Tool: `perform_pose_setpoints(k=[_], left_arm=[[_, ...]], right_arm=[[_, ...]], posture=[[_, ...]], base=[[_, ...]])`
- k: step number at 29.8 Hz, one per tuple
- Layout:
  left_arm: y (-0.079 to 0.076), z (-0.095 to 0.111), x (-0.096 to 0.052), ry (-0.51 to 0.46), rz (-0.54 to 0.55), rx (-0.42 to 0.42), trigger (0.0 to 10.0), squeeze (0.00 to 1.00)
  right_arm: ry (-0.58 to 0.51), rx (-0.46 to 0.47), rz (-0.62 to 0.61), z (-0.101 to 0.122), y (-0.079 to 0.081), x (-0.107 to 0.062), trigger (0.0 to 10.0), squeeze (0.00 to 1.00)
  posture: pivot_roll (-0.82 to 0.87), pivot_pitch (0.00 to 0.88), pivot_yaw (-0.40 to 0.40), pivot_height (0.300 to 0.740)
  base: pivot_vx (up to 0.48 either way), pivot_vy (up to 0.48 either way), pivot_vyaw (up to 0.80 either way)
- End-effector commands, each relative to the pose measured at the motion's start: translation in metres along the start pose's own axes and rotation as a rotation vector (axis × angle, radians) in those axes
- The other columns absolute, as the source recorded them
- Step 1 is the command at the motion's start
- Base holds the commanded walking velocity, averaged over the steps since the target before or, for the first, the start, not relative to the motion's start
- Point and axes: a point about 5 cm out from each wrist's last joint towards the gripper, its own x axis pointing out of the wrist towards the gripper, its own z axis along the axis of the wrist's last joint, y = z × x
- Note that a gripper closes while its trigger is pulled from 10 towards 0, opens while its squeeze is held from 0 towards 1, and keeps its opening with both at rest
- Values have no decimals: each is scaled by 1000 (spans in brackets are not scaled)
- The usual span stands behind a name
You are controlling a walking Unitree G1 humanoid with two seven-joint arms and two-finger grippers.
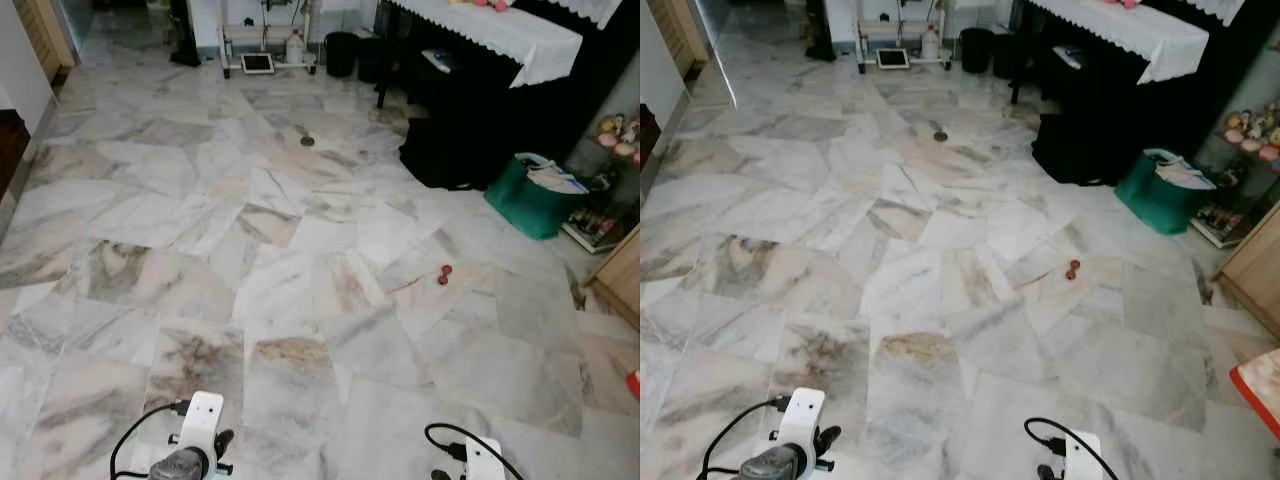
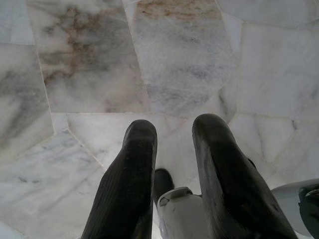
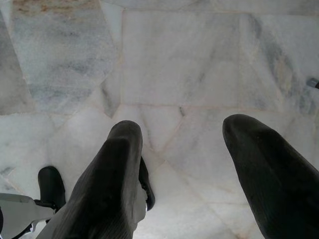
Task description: Setting the table
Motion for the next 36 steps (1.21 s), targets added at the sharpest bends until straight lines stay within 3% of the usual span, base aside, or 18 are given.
perform_pose_setpoints(k=[1,16,22,26,30,36], left_arm=[[0,-1,0,2,0,23,10000,0],[1,0,-1,-8,5,51,10000,0],[2,0,-1,-13,16,10,10000,0],[2,2,0,-14,14,78,10000,0],[2,2,0,-14,14,62,10000,0],[2,1,0,-12,20,42,10000,0]], right_arm=[[9,2,-6,-2,-2,0,10000,0],[9,-8,-7,-2,-2,-1,10000,0],[10,-14,-3,-3,-1,-1,10000,0],[10,-16,-1,-3,-1,-1,10000,0],[10,-15,0,-3,0,0,10000,0],[9,-14,-2,-2,-1,0,10000,0]], posture=[[81,0,-61,740],[81,0,-57,740],[81,0,-54,740],[81,0,-53,740],[82,0,-52,740],[83,0,-55,740]], base=[[0,0,-663],[0,0,-662],[0,-307,-657],[0,-120,-658],[0,-480,-656],[0,0,-658]])
